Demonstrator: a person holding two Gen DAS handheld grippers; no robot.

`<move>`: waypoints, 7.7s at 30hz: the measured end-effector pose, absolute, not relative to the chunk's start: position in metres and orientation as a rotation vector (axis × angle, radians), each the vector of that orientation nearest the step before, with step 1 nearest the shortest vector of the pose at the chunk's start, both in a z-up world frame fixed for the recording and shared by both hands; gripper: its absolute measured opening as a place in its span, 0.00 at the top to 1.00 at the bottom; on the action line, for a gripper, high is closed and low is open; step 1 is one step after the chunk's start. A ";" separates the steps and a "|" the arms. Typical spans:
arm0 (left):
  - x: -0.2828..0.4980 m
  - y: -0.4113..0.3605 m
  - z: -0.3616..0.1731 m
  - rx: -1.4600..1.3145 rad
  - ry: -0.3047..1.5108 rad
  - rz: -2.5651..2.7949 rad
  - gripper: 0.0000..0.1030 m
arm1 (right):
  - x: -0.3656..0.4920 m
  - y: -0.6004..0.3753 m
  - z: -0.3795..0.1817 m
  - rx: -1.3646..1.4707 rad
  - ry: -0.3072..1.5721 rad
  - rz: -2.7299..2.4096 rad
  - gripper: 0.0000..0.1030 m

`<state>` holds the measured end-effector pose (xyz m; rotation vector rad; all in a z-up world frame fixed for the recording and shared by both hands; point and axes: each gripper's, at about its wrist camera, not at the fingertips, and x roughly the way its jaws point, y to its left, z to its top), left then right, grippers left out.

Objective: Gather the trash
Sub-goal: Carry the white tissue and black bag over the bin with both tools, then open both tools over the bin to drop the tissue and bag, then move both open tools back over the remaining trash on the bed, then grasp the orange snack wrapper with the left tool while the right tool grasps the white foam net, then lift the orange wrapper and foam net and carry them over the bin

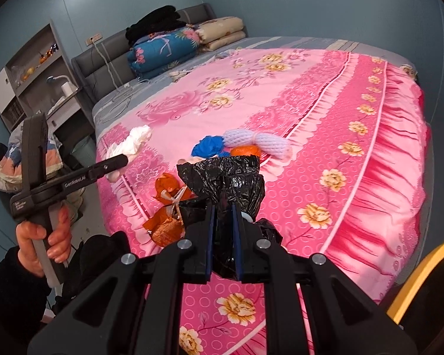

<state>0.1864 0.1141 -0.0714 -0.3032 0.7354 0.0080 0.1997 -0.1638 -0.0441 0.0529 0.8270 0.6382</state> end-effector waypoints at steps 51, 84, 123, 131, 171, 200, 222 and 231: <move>0.194 -0.126 -0.017 -0.095 0.773 -0.441 0.76 | 0.152 -0.392 0.014 0.267 0.605 0.189 0.89; 0.184 -0.260 -0.066 -0.006 0.946 -0.729 0.71 | 0.137 -0.488 -0.036 0.397 0.647 -0.018 0.87; 0.192 -0.029 -0.055 -0.219 0.813 -0.179 0.18 | 0.181 -0.358 0.009 0.242 0.569 0.256 0.31; 0.192 0.031 -0.077 -0.301 0.856 -0.057 0.18 | 0.231 -0.294 -0.002 0.174 0.600 0.357 0.31; 0.243 0.095 -0.179 -0.635 1.115 0.008 0.42 | 0.451 0.009 -0.171 -0.482 1.003 0.747 0.43; 0.231 0.099 -0.152 -0.579 1.030 -0.042 0.72 | 0.436 -0.010 -0.141 -0.366 0.970 0.671 0.79; 0.174 0.139 -0.102 -0.552 0.876 0.044 0.72 | 0.339 -0.078 -0.048 -0.167 0.841 0.700 0.79; 0.156 0.129 -0.081 -0.531 0.828 0.057 0.72 | 0.297 -0.124 -0.023 -0.070 0.793 0.717 0.79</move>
